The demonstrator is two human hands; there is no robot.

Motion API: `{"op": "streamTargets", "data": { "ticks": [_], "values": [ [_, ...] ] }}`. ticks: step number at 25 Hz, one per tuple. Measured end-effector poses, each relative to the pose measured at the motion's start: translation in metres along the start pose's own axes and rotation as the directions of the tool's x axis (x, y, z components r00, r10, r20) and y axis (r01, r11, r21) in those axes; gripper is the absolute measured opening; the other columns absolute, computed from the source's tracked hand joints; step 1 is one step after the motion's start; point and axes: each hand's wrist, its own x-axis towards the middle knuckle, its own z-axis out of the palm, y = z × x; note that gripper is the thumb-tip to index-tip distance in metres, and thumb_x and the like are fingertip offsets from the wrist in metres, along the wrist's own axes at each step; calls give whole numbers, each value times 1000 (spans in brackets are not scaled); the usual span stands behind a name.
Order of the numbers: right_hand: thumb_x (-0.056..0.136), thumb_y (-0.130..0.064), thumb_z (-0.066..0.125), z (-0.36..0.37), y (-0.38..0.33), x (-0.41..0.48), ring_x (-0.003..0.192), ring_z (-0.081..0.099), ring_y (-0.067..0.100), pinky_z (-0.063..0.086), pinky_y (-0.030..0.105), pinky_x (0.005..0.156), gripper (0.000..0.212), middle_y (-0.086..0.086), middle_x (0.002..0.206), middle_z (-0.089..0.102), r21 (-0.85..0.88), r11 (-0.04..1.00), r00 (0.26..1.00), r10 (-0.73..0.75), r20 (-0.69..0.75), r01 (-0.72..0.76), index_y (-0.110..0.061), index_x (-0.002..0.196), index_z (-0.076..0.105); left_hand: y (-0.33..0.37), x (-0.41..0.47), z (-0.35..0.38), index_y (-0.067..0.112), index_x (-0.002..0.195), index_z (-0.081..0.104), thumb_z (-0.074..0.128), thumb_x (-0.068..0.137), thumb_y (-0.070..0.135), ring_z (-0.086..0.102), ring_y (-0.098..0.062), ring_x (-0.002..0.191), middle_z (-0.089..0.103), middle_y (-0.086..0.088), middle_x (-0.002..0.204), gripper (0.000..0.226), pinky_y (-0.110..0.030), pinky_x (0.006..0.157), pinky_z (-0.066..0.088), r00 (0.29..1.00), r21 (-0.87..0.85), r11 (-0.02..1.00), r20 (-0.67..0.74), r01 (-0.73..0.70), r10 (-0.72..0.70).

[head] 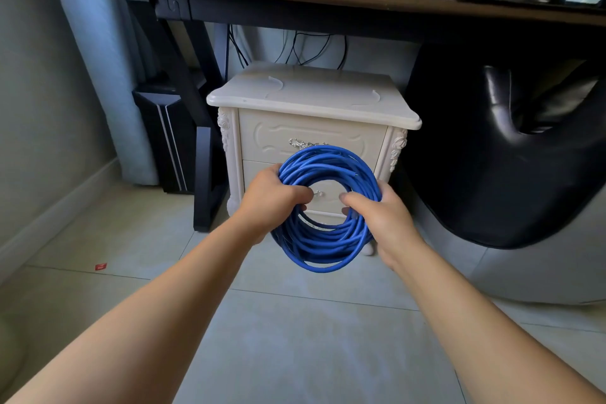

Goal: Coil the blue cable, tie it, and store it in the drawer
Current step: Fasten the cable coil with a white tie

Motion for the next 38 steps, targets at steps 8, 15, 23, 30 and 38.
{"op": "streamTargets", "data": {
  "ticks": [8, 15, 23, 30, 38],
  "values": [
    [95, -29, 61, -6, -10, 51, 103, 64, 11, 47, 25, 89, 12, -3, 105, 70, -96, 975, 950, -218, -224, 201, -20, 102, 65, -8, 30, -5, 7, 82, 58, 63, 70, 1, 56, -23, 57, 59, -8, 64, 14, -30, 56, 48, 971, -184, 975, -180, 122, -156],
    [97, -14, 53, -1, -47, 164, 107, 59, 23, 40, 27, 91, 22, 10, 114, 65, -630, 690, 851, -518, -87, 356, -6, 109, 69, -24, 71, 1, 3, 76, 60, 63, 65, 4, 50, -22, 55, 57, -9, 61, 12, -31, 54, 42, 933, -279, 933, -212, 228, -292],
    [102, -26, 34, 9, -63, 277, 132, 30, 34, 29, 40, 105, 42, 11, 150, 35, -946, 307, 961, -277, 20, 109, -23, 144, 42, -30, 107, 7, 4, 75, 55, 63, 66, 3, 46, -17, 47, 52, -2, 53, 12, -26, 47, 40, 934, -314, 922, -198, 228, -299],
    [94, 2, 46, 17, -74, 297, 117, 49, 36, 41, 33, 93, 30, 17, 121, 61, -961, 228, 931, -358, 66, 156, -14, 98, 71, -33, 112, 4, 6, 72, 54, 61, 68, 0, 45, -19, 47, 51, -3, 52, 10, -27, 49, 39, 928, -331, 912, -199, 240, -316],
    [97, -8, 41, 12, -67, 267, 114, 47, 32, 41, 39, 90, 25, 13, 118, 57, -918, 303, 898, -426, 111, 257, -13, 105, 64, -27, 99, 5, 6, 74, 56, 62, 56, 11, 49, -22, 56, 53, -8, 61, 19, -31, 53, 43, 923, -377, 894, -196, 242, -332]
  ]
}}
